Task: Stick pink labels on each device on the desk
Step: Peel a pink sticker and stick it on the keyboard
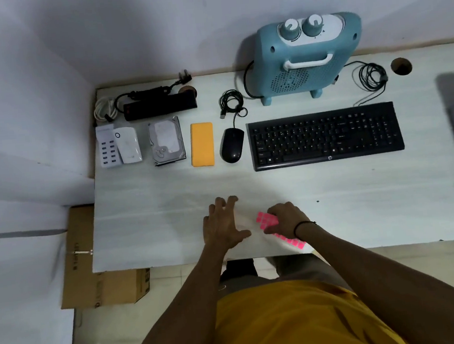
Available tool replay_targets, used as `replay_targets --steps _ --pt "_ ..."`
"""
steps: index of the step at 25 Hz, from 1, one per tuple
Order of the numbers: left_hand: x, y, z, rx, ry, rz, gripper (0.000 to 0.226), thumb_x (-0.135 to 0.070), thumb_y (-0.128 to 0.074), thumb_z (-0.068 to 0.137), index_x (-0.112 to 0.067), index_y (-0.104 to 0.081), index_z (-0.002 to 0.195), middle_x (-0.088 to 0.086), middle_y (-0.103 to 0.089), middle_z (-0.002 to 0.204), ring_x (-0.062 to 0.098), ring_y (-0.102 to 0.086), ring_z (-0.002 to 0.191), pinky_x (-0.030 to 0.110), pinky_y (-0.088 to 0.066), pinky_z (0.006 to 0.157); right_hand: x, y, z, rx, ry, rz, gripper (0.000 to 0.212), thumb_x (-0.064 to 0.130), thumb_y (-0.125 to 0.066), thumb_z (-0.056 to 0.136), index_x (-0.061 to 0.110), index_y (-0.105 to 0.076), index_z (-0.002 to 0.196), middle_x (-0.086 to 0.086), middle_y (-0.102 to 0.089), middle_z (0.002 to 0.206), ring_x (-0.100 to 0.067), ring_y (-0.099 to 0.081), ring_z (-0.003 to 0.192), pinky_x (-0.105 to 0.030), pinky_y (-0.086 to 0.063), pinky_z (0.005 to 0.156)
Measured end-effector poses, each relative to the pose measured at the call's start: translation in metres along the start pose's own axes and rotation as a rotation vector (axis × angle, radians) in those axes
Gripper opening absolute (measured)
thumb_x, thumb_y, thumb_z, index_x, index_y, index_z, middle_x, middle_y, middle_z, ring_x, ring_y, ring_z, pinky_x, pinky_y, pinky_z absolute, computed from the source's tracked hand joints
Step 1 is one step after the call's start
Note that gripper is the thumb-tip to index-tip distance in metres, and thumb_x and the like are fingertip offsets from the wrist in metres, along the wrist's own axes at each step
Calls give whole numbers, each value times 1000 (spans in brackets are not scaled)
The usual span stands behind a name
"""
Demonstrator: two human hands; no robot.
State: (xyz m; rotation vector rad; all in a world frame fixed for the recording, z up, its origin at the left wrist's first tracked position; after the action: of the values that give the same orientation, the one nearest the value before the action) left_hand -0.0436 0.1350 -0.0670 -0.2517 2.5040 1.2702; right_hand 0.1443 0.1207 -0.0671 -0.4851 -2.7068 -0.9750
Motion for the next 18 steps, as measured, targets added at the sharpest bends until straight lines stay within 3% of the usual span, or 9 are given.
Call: replay_targets --steps 4,7,11,14,16,18 --pt "0 14 -9 -174 332 -727 90 -55 -85 70 -25 -42 143 2 -53 133 19 -52 119 43 -49 101 7 38 -9 -119 31 447 24 42 -79 79 23 -70 92 5 -71 83 -10 -67 72 -20 -51 65" --pt "-35 16 -17 -8 428 -1144 52 -51 -77 84 -20 -66 124 1 -72 117 22 -66 108 42 -56 94 21 67 -19 -141 129 561 28 40 -79 80 22 -69 99 11 -69 81 -1 -65 71 -13 -46 59" --pt "-87 54 -16 -196 284 -1303 11 -23 -74 92 -19 -79 100 3 -79 95 23 -75 96 39 -60 85 26 114 -30 -203 245 589 29 37 -80 81 19 -71 102 7 -72 85 -2 -67 75 -19 -52 67" --pt "-115 72 -12 -250 220 -1344 12 -18 -72 93 -15 -79 103 7 -79 95 24 -75 91 41 -62 86 10 141 -42 -345 274 566 44 43 -84 73 23 -66 109 11 -71 93 -1 -66 81 -15 -51 70" --pt "-126 79 -8 -277 183 -1325 14 -18 -72 93 -15 -79 105 5 -79 96 25 -75 94 40 -62 85 0 159 -50 -557 271 481 54 44 -85 70 26 -62 116 10 -64 102 -5 -61 91 -18 -50 79" --pt "-136 95 -6 -324 124 -1332 14 -16 -73 93 -16 -78 106 4 -80 96 24 -75 93 39 -62 84 6 180 -60 -738 340 390 42 40 -83 75 26 -67 112 9 -63 106 -9 -56 98 -24 -49 86"
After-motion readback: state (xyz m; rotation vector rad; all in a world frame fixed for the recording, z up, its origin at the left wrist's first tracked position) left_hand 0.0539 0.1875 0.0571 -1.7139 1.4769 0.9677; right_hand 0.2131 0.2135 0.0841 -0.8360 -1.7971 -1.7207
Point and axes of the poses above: each hand's wrist, its own z-axis towards the middle knuckle, its own y-axis out of the back of the hand, x = y × z, the point moved 5 cm from there along z, towards the middle knuckle
